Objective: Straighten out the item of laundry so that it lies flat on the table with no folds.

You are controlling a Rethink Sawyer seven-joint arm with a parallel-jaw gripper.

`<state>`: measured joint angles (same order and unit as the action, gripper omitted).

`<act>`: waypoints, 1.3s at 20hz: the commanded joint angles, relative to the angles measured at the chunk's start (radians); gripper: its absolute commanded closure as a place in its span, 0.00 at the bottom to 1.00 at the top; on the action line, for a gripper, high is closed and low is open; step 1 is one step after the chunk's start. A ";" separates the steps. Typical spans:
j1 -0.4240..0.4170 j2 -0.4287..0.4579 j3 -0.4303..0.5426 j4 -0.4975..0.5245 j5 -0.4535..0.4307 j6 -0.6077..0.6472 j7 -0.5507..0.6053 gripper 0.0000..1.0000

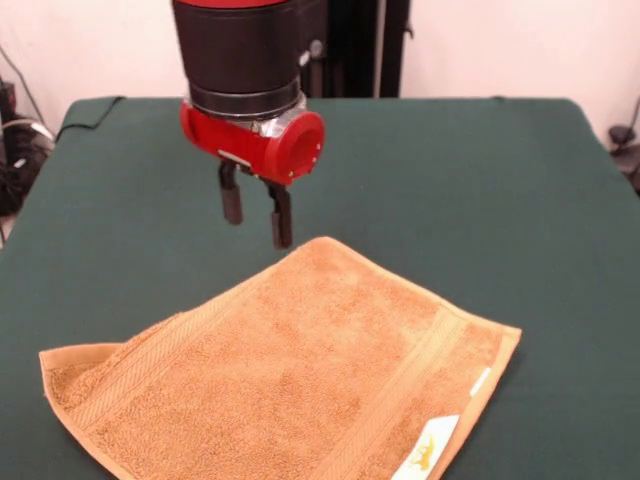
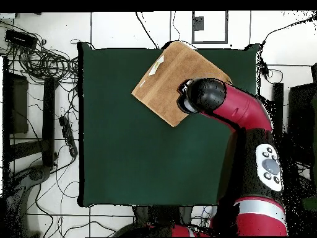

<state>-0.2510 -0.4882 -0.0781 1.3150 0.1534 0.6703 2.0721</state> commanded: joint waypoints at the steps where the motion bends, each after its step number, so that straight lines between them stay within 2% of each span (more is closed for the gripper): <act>1: 0.068 0.065 -0.055 0.202 0.110 -0.104 0.443 0.00; 2: 0.086 0.083 -0.083 0.190 0.120 -0.108 0.498 0.00; 3: 0.083 0.087 -0.078 0.190 0.120 -0.117 0.495 0.00; 11: 0.018 0.092 0.000 0.211 0.085 -0.196 0.406 0.00; 18: -0.004 0.118 0.012 0.204 0.074 -0.219 0.380 0.00; 26: -0.057 0.121 0.101 0.264 0.099 -0.302 0.368 0.00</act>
<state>-0.3023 -0.4383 -0.1217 1.4066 0.2194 0.4432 2.3066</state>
